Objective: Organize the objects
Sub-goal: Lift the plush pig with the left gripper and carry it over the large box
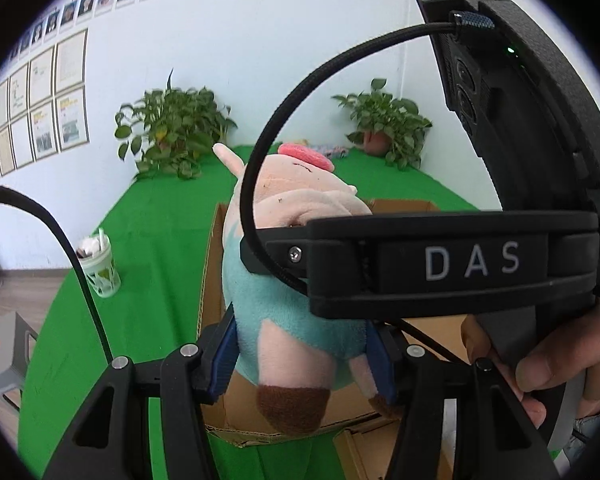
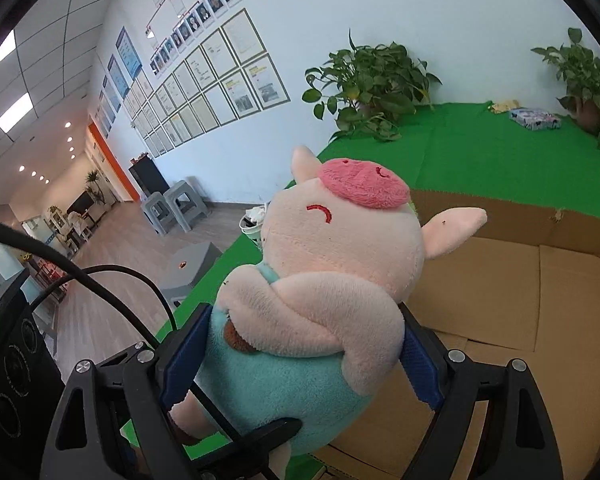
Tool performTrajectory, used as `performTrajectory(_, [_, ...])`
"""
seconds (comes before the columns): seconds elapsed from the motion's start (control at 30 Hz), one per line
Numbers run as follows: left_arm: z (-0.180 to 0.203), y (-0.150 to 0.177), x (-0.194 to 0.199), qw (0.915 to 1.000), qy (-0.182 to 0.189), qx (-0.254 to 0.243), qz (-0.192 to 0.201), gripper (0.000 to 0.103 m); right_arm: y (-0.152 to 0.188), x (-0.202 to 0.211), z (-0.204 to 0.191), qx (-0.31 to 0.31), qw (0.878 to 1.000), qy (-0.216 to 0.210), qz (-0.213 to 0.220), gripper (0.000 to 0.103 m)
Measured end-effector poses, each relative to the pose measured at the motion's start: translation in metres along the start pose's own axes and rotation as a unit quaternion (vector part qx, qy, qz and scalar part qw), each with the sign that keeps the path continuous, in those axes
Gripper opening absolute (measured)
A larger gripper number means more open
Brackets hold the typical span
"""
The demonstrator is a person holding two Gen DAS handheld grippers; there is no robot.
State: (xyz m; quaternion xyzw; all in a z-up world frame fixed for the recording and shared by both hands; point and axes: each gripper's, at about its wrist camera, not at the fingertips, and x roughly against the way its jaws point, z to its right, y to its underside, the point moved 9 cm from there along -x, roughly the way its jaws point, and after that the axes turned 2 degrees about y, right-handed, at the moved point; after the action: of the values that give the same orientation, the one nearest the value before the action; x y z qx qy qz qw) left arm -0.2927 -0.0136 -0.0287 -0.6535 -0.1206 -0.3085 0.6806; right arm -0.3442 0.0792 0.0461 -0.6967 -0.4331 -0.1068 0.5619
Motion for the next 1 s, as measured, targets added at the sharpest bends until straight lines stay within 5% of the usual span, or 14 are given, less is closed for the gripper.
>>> performTrajectory(0.4, [-0.024,0.053,-0.055,0.9891,0.006,0.058,-0.135,0.059,0.065,-0.124,0.060,-0.054,0.991,-0.008,-0.124,0.084])
performTrajectory(0.77, [-0.017,0.083,-0.012,0.9901,-0.026,0.060,-0.125,0.063,0.070,-0.145,0.035,-0.017,0.992,-0.009,-0.124,0.083])
performTrajectory(1.0, [-0.026,0.076,-0.018,0.9894,-0.030,0.059,-0.129,0.063,0.076,-0.150,0.037,-0.033,0.987,0.001,-0.154,0.093])
